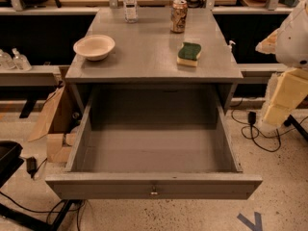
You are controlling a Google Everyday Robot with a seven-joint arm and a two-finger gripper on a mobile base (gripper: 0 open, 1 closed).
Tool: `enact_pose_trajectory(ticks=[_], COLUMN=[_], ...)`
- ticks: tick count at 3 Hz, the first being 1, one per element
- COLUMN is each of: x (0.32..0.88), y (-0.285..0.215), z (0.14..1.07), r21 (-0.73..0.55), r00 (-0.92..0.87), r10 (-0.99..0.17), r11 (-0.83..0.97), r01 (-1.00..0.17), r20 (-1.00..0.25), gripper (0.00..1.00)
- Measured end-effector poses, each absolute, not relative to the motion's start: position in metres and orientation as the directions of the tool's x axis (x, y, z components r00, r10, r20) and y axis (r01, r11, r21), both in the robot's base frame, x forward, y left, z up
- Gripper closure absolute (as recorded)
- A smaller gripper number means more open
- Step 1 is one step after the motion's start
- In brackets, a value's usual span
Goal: Place sponge into top drawer
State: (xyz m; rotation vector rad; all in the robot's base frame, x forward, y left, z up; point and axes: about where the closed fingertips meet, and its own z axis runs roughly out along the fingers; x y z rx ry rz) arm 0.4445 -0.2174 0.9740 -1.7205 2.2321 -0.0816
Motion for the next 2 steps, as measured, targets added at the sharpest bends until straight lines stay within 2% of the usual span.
enact_pose_trajectory(ticks=[2], x=[0.496], y=[-0.236], z=[0.95], r21=[-0.09], r00=[-0.452], r10=[-0.864], r11=[0.48], r01=[-0.873], r20=[-0.221], gripper=[0.0])
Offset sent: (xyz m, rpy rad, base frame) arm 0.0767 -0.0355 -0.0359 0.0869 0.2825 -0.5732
